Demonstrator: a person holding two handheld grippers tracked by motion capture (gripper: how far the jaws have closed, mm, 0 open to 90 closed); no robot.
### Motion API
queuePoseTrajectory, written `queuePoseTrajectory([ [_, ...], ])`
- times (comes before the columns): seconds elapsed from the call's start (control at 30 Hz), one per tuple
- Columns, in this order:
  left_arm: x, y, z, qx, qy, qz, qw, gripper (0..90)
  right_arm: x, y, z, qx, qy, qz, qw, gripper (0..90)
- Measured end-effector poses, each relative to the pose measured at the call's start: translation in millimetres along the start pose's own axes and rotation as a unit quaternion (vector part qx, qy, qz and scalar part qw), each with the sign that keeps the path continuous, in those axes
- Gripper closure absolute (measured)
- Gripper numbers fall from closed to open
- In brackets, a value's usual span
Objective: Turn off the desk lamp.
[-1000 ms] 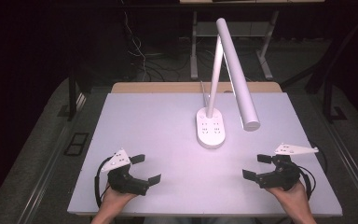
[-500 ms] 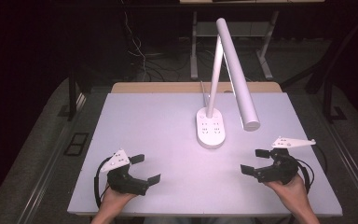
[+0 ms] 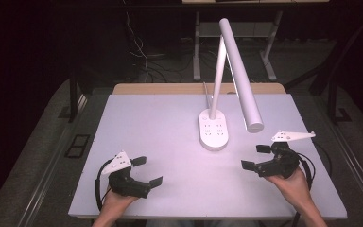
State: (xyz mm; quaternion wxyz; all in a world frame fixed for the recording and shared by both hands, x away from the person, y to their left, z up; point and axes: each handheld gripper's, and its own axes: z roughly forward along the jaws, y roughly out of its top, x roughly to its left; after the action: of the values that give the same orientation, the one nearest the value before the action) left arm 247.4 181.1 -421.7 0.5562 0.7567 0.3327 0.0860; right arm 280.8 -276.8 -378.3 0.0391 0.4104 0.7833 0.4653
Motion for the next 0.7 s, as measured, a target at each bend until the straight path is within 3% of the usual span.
queuePoseTrajectory([
  [0.7, 0.7, 0.0, -0.2, -0.001, 0.001, -0.002, 1.0000, 0.0, -15.5, 34.4, 10.2, 0.019, 0.000, -0.007, 0.9998, 0.8],
])
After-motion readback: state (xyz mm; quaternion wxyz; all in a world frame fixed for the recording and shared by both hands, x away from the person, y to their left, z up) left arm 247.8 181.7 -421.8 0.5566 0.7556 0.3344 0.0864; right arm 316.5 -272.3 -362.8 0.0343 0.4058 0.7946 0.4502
